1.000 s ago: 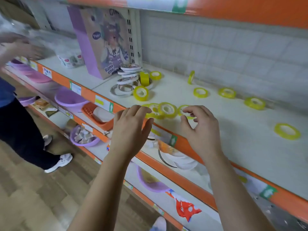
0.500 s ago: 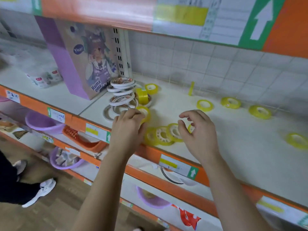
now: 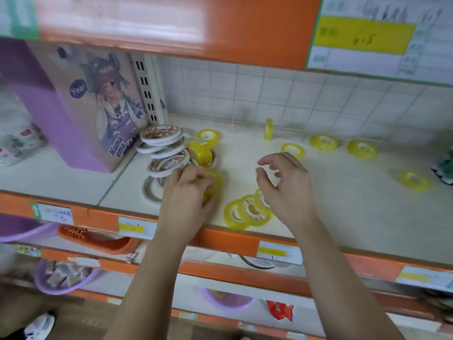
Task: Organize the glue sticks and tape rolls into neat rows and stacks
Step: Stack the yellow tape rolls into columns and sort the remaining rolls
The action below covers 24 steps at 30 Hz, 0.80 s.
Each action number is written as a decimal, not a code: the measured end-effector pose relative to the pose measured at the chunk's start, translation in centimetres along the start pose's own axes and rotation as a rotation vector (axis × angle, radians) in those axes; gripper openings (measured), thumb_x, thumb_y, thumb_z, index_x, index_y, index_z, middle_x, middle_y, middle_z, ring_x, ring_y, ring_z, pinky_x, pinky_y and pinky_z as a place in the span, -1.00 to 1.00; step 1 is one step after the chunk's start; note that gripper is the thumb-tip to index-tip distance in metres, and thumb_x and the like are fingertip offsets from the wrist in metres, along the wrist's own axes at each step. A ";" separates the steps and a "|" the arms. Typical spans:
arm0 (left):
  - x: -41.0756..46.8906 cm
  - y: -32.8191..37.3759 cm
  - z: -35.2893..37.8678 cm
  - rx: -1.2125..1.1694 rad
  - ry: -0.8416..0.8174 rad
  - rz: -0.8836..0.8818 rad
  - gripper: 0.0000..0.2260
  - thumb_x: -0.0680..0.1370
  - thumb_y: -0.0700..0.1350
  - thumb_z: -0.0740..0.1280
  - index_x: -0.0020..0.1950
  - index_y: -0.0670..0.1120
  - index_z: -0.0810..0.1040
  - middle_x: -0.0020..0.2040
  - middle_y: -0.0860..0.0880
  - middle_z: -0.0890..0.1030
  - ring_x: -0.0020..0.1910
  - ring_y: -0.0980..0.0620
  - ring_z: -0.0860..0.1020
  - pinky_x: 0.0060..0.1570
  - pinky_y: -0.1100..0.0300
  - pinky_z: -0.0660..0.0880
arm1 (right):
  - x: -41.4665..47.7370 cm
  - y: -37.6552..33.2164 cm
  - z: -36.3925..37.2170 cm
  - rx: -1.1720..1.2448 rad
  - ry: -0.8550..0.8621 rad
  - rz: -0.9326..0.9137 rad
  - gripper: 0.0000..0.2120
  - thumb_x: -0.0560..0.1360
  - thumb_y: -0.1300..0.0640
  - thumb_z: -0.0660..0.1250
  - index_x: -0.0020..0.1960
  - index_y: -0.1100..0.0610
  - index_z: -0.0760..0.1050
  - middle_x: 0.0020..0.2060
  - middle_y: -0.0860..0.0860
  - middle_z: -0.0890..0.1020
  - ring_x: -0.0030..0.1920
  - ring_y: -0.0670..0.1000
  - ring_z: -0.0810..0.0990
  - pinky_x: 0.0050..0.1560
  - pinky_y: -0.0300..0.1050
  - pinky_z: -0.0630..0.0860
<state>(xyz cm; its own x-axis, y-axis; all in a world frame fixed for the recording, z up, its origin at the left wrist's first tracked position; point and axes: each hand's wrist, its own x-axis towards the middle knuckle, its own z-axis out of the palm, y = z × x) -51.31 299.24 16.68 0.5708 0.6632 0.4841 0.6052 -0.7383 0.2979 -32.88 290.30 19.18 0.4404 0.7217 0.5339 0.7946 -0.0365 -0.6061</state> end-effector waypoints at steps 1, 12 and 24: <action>0.0 -0.1 -0.4 -0.033 0.021 0.002 -0.84 0.35 -0.11 0.47 -0.12 -0.14 0.67 -0.04 -0.09 0.55 -0.11 -0.22 0.56 -0.10 -0.11 0.55 | 0.4 -0.4 0.3 0.002 -0.007 -0.016 -0.83 0.46 0.10 0.31 -0.01 0.12 0.60 -0.06 -0.02 0.62 -0.02 0.06 0.58 0.00 0.05 0.56; -1.1 -3.8 -5.5 -0.094 0.235 -0.131 -0.82 0.44 -0.04 0.38 -0.07 -0.14 0.62 -0.04 -0.03 0.53 -0.18 0.01 0.53 -0.22 0.27 0.37 | 5.5 -2.4 6.5 -0.038 -0.244 -0.044 -0.88 0.54 0.10 0.34 -0.02 0.08 0.64 -0.08 0.03 0.62 -0.01 0.08 0.55 -0.05 -0.18 0.37; -2.4 -5.9 -6.3 -0.033 0.282 -0.206 -0.82 0.41 -0.16 0.53 -0.06 -0.19 0.65 0.00 -0.08 0.52 -0.13 -0.05 0.54 -0.19 0.17 0.47 | 7.1 -2.5 10.0 -0.153 -0.406 0.009 -0.65 0.59 -0.06 0.25 -0.12 0.18 0.63 -0.12 0.17 0.59 -0.01 0.19 0.53 0.04 0.02 0.46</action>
<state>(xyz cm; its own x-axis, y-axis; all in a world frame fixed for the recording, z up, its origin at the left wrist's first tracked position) -59.74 301.22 19.00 0.2603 0.7417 0.6182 0.6709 -0.5994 0.4366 -35.88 302.40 18.57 0.2724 0.9330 0.2353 0.8577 -0.1246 -0.4988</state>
